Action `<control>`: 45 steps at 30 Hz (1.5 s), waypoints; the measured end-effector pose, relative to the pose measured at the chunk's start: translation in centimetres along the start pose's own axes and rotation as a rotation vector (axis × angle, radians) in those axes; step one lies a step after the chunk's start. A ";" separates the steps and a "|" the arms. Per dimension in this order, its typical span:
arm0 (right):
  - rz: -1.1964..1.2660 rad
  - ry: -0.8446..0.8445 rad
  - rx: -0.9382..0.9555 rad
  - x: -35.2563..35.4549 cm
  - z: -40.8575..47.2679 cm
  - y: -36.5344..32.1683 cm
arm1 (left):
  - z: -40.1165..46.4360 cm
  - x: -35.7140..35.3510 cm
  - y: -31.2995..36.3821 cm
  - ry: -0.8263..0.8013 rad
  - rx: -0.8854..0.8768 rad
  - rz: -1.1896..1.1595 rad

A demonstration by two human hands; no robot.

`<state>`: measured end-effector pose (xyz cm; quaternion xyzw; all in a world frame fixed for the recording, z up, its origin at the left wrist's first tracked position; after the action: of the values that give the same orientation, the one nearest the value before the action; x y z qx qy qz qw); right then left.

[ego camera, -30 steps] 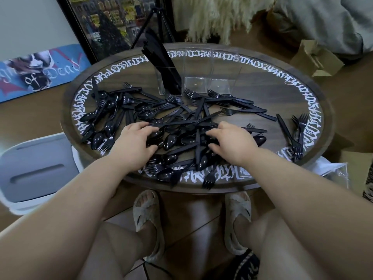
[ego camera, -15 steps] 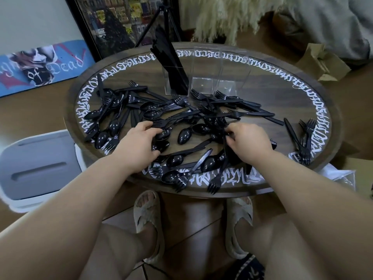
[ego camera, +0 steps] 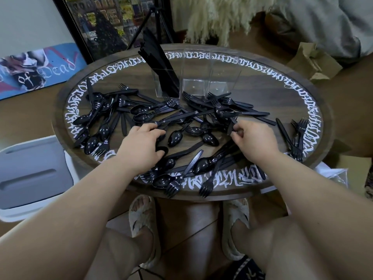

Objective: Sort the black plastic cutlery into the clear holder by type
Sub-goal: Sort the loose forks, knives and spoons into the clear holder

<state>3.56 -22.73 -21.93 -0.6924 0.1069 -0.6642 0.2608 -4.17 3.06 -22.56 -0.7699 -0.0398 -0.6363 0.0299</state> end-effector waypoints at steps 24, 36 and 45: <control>0.066 -0.187 0.224 -1.6 0.1 -2.1 | 1.5 -0.2 -0.8 0.098 0.125 -0.111; -0.075 -0.132 0.005 0.6 -0.1 0.9 | 1.7 1.5 0.8 0.207 0.033 -0.140; -0.089 -0.396 0.101 -0.5 -1.7 -0.3 | 2.2 1.2 3.7 0.141 -0.024 -0.124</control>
<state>1.78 -22.60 -22.27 -0.7993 -0.0105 -0.5307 0.2816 -1.42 -0.37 -21.73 -0.7196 -0.0775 -0.6899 -0.0158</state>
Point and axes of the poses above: each hand's wrist, its own z-axis towards the middle knuckle, its own x-axis out of the back of the hand, y = z × x, the point moved 3 cm from there along z, towards the middle knuckle, and after that the axes turned 14 degrees about z, right-handed, at the moved point
